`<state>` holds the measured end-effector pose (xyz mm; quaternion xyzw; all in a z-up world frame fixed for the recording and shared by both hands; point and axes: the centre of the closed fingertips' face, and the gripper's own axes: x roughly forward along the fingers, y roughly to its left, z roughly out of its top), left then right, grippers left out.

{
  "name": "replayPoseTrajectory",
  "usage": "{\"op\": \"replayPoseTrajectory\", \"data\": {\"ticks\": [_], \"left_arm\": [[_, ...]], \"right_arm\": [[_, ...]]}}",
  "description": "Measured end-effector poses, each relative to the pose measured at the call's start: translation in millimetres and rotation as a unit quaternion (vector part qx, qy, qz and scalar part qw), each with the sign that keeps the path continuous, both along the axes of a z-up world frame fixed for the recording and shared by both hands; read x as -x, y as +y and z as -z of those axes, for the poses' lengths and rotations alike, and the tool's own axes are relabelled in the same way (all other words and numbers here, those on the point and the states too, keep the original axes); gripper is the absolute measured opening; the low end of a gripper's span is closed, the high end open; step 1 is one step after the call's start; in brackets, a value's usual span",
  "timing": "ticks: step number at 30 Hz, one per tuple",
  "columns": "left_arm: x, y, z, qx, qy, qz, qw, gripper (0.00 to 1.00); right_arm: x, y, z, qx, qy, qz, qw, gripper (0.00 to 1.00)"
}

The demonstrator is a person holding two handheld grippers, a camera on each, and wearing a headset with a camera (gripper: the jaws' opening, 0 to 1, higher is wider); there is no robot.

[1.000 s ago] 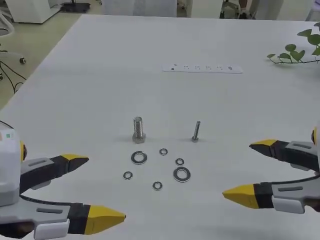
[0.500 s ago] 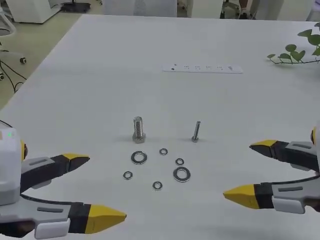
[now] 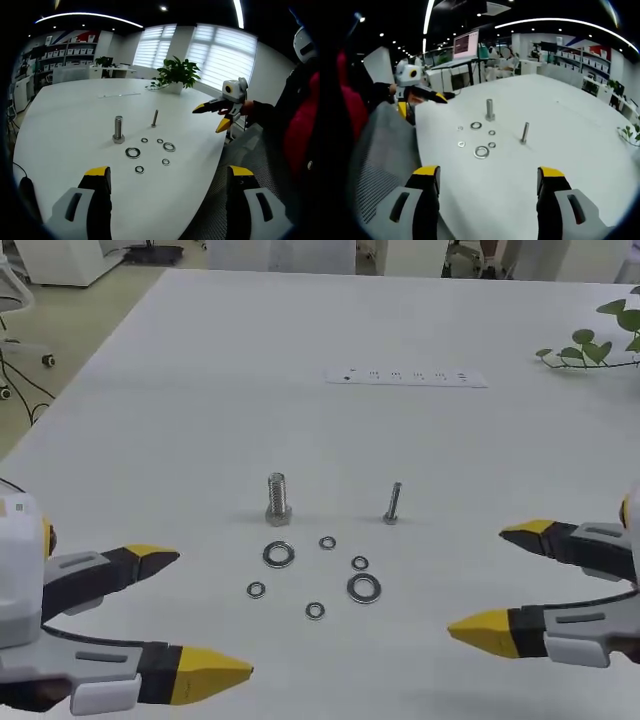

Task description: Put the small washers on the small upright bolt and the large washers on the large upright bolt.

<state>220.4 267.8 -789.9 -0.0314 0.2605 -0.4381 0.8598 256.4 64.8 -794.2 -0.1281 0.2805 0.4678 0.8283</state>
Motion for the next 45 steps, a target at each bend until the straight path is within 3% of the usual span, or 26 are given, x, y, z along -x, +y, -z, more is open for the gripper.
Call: {"op": "replayPoseTrajectory", "data": {"ticks": [11, 25, 45], "left_arm": [[0.3, 0.2, -1.1, -0.005, -0.003, -0.003, 1.0, 0.96], [-1.2, -2.0, -7.3, -0.01, -0.014, -0.008, 0.9998, 0.95], [-0.1, -10.7, -11.7, -0.01, -0.02, -0.003, 0.9998, 0.94]], "right_arm": [[-4.2, 20.5, -0.3, 0.018, -0.005, -0.035, 0.9992, 0.77], [-11.2, 51.0, 9.6, 0.055, 0.005, -0.084, 0.995, 0.65], [-22.2, 70.3, 40.8, 0.128, 0.045, -0.125, 0.9829, 0.47]]}}
